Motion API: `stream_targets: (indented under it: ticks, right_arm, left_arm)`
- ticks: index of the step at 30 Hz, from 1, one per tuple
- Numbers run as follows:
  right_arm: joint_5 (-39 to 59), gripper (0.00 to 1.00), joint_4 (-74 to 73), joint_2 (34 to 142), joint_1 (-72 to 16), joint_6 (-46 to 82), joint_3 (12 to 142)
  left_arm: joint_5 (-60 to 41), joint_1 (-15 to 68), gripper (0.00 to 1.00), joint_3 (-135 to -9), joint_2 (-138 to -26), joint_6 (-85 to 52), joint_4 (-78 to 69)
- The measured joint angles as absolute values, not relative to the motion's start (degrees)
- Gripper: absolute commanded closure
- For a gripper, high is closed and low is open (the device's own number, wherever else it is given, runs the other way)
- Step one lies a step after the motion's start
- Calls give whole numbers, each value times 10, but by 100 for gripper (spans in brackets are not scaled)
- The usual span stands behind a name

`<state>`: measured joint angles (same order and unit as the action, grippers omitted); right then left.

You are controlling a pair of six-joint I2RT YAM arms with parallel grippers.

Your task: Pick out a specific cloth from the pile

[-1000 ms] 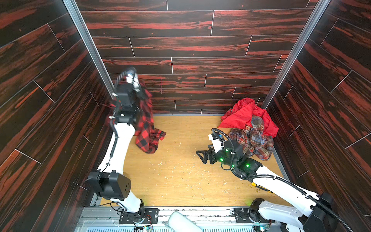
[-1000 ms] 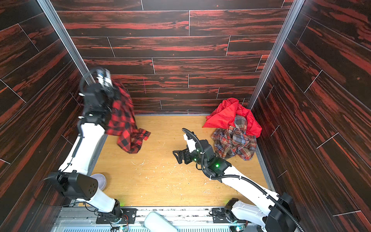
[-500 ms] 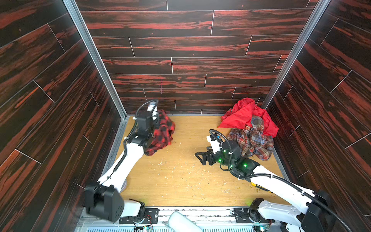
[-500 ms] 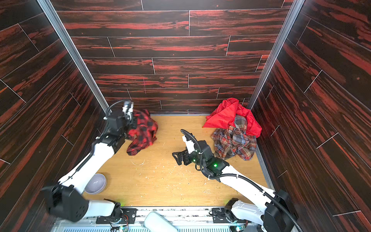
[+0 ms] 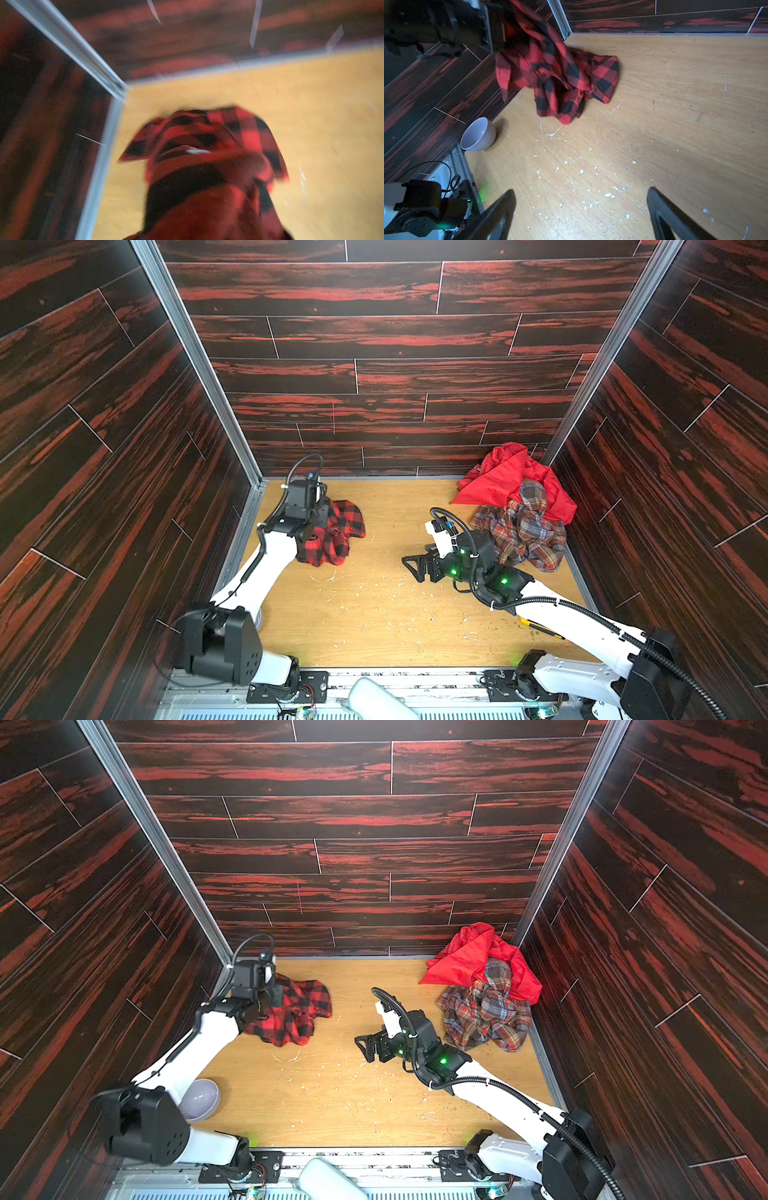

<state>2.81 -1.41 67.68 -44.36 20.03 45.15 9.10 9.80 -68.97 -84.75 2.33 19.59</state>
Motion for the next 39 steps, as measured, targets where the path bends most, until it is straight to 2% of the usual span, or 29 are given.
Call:
stream_targets:
  ticks: [6,13,18,19,21,27,32,39]
  right_arm:
    - [37,1,-15,686,-444,200,451]
    - [37,1,-22,686,-444,206,446]
    - [37,1,-22,686,-444,208,442]
    - [37,1,-22,686,-444,208,442]
    - [37,1,-22,686,-444,209,442]
    - [37,1,-22,686,-444,210,442]
    - [40,1,-22,686,-444,210,442]
    - [39,1,-6,721,-444,203,475]
  left_arm:
    - [-10,101,100,-757,-940,59,253]
    - [-61,107,100,-861,-1090,90,307]
    - [-124,107,100,-868,-1150,137,318]
    - [-129,107,94,-868,-1155,145,321]
    - [-134,107,74,-868,-1164,161,325]
    - [-130,107,47,-830,-1126,182,287]
    - [-94,106,35,-794,-1013,165,251]
    - [-120,46,31,-777,-873,116,196]
